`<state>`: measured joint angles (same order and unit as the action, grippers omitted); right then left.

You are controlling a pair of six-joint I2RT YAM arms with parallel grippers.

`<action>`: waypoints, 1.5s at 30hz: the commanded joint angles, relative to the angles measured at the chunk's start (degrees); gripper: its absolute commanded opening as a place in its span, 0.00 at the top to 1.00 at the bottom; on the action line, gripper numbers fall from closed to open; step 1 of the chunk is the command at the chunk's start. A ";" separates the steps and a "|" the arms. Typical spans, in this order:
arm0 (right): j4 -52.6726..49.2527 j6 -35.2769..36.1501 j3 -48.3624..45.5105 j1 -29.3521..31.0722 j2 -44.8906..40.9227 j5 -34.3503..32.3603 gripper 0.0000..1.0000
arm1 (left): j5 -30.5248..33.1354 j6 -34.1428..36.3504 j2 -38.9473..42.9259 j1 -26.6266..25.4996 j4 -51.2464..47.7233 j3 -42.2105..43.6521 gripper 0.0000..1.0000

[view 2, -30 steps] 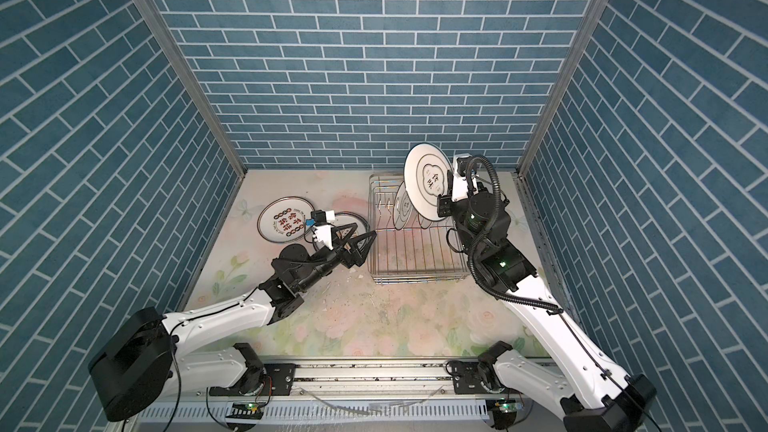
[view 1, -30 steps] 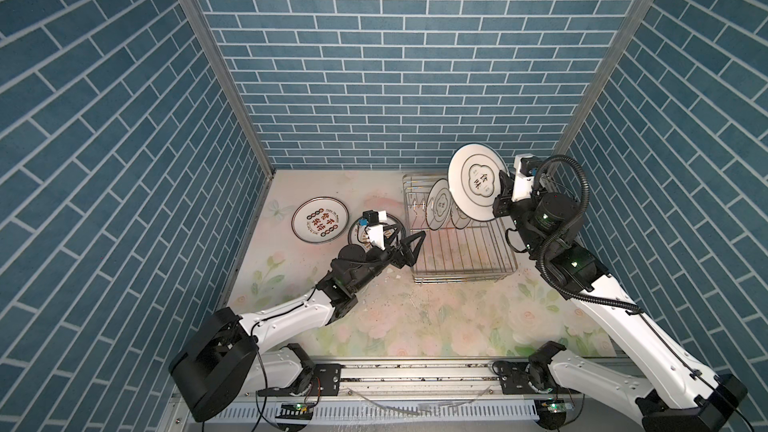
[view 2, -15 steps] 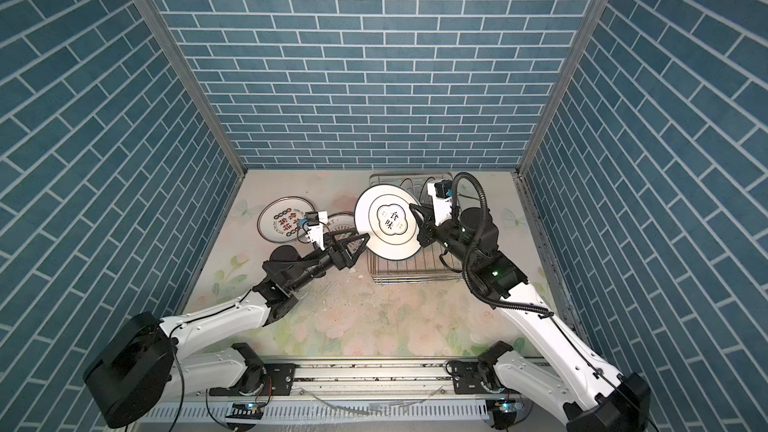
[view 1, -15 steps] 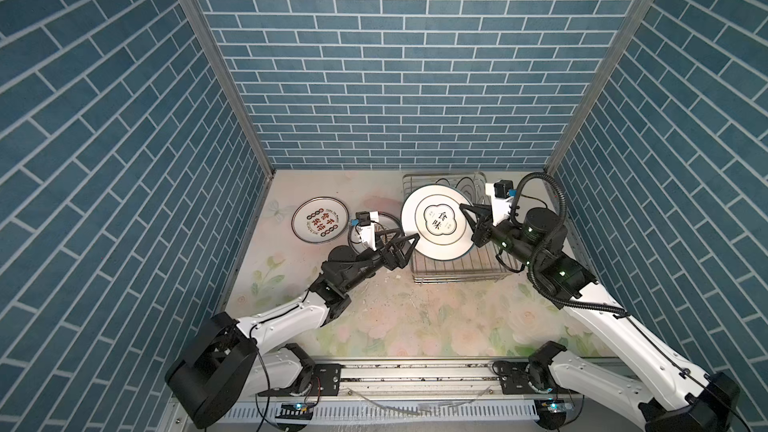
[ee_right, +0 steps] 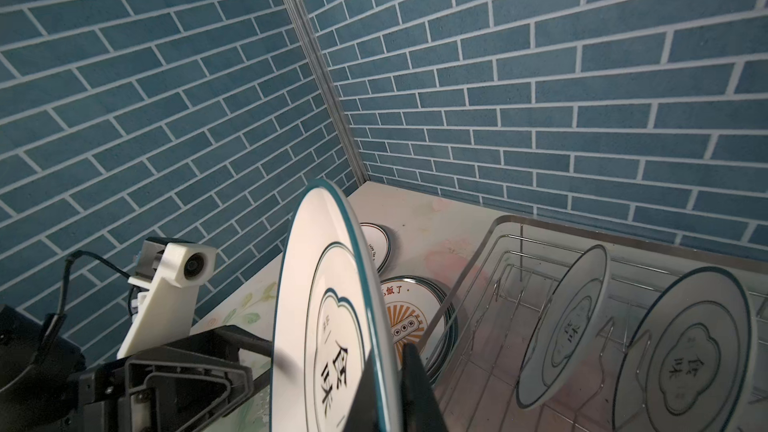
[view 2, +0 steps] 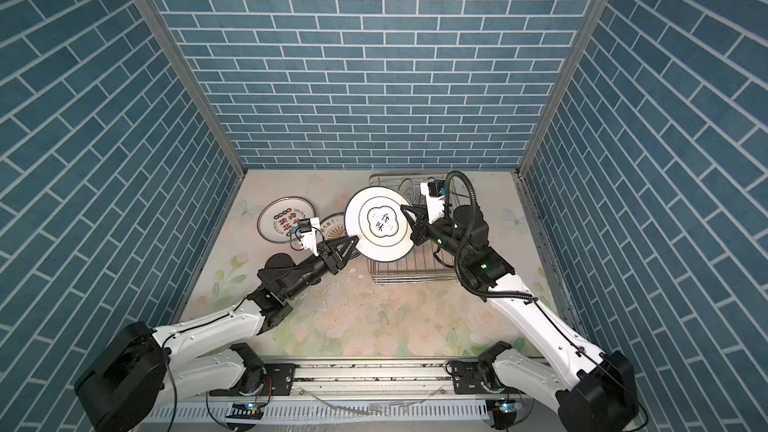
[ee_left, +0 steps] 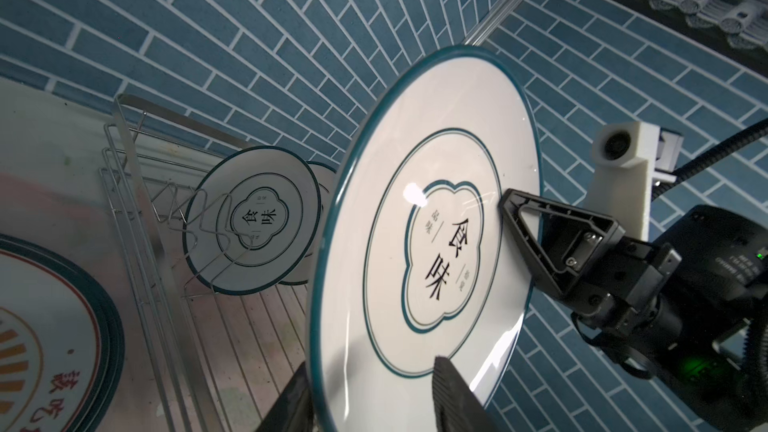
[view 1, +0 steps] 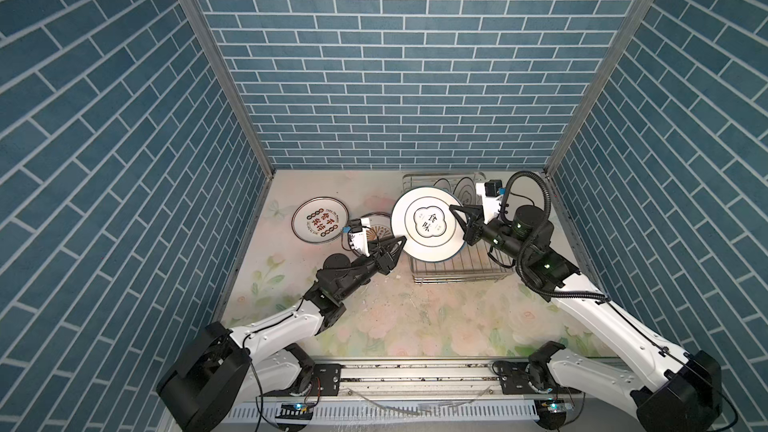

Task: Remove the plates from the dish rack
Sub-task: 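Hold the cloud-emblem plate up with the right gripper while the left gripper grasps its rim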

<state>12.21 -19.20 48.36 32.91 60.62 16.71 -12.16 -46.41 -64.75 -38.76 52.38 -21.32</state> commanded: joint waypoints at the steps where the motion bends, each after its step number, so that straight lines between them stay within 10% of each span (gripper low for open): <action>1: 4.63 -1.92 1.11 -0.68 0.90 0.96 1.00 | -0.72 -0.73 1.44 0.00 2.60 0.76 0.64; 19: 12.95 -8.77 -1.95 -2.42 3.80 8.84 1.00 | -4.89 -3.83 -3.69 1.75 5.79 -0.72 0.55; 34: 14.25 -8.01 -2.82 -2.82 5.32 6.94 1.00 | -3.07 -4.80 -4.89 1.93 6.31 -0.04 0.99; 45: 16.82 -9.02 -2.06 -2.85 8.79 9.48 0.72 | -2.84 -6.76 -6.49 2.16 7.01 -0.33 1.00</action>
<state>24.53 -26.92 46.19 29.76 69.25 24.82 -14.44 -54.59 -70.89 -36.40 58.76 -20.71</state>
